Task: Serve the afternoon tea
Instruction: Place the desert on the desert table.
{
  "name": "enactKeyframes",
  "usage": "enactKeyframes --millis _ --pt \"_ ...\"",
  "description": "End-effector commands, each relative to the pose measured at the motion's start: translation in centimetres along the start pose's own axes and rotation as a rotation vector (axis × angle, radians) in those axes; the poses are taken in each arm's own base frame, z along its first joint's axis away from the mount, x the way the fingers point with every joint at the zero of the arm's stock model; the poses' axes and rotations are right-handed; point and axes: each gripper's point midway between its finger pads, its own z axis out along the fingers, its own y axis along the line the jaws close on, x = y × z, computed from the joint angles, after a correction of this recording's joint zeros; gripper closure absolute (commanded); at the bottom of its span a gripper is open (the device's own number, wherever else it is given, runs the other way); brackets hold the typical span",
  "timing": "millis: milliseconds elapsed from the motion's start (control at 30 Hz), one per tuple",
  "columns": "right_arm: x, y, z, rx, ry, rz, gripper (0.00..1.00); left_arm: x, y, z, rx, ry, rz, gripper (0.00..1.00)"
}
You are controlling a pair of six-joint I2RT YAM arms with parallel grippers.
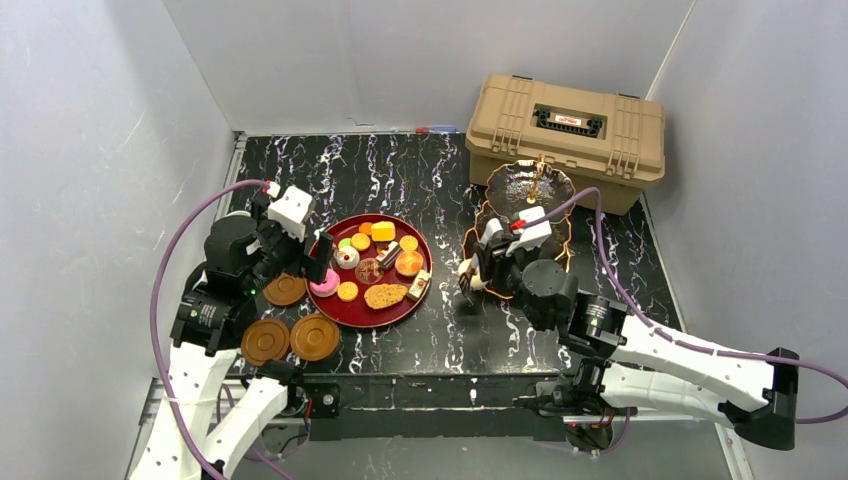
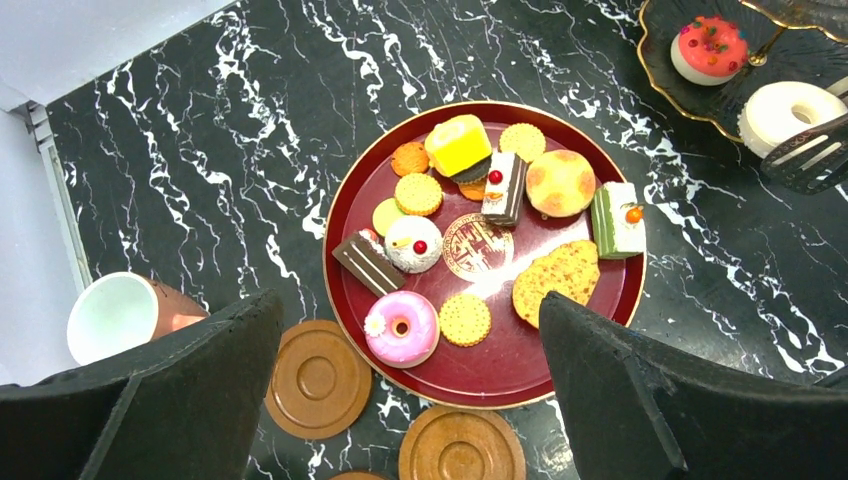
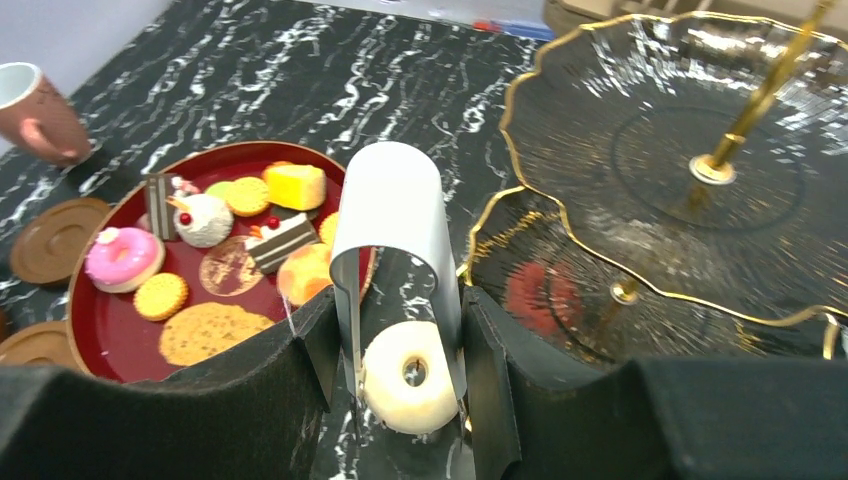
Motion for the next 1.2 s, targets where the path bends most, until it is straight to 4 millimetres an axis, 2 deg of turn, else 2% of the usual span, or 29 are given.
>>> enactKeyframes --millis 0,133,400,967,1167 --pt "0.5 -2.9 -0.7 0.142 0.008 -0.003 0.92 -1.6 -0.2 -0.6 0.013 -0.040 -0.003 0.02" --pt "1.1 -4.5 -1.0 0.225 0.016 -0.007 0.92 -1.6 -0.2 -0.7 0.014 -0.041 -0.005 0.02" --pt "1.3 -5.8 -1.3 0.293 0.000 -0.010 0.89 -1.7 -0.2 -0.7 0.013 -0.042 -0.001 0.02" --pt "2.1 -5.5 -1.4 0.261 0.001 0.021 0.62 -2.1 -0.2 -0.9 0.014 -0.052 0.001 0.02" --pt "2.1 -5.3 -1.2 0.257 0.007 0.017 0.57 -2.3 -0.2 -1.0 0.014 -0.057 0.002 0.02"
